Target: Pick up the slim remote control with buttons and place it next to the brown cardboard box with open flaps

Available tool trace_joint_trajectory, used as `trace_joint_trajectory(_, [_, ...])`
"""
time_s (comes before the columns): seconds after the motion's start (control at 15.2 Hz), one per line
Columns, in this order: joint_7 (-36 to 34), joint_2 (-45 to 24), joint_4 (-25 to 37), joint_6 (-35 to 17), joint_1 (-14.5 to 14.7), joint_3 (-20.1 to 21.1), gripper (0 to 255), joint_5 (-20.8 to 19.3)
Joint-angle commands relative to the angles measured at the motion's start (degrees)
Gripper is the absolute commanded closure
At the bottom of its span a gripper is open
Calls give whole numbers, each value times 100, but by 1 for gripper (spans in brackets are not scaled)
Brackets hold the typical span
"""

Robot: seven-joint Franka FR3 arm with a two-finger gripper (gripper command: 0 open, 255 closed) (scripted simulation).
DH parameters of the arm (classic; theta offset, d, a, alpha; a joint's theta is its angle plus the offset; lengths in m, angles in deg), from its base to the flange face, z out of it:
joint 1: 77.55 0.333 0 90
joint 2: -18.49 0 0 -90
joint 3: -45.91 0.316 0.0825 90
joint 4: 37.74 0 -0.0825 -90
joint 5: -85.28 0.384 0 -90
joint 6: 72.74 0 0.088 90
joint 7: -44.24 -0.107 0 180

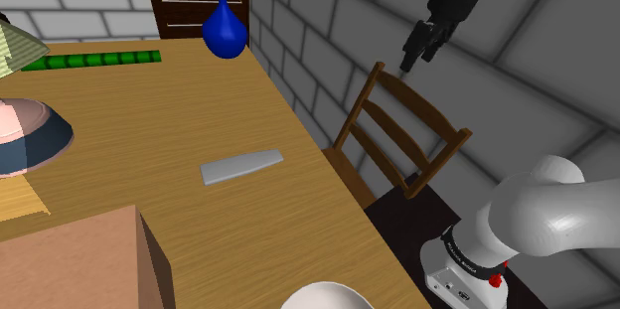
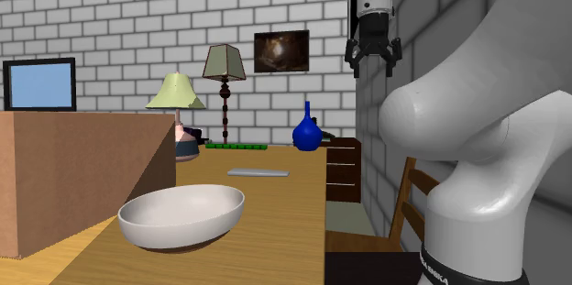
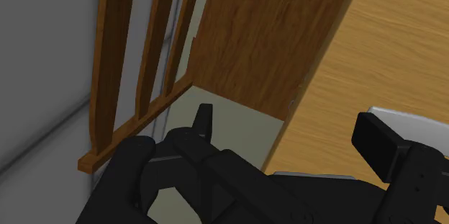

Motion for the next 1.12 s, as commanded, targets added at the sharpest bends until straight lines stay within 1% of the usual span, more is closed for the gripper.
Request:
trace_joint_trajectory(0.0, [0, 0, 0, 0, 0, 0, 0, 0])
trace_joint_trajectory(0.53, [1028, -1410, 144, -1162, 543, 63, 0, 53])
trace_joint_trajectory(1.06, [2012, -2844, 572, -2050, 1020, 258, 0, 103])
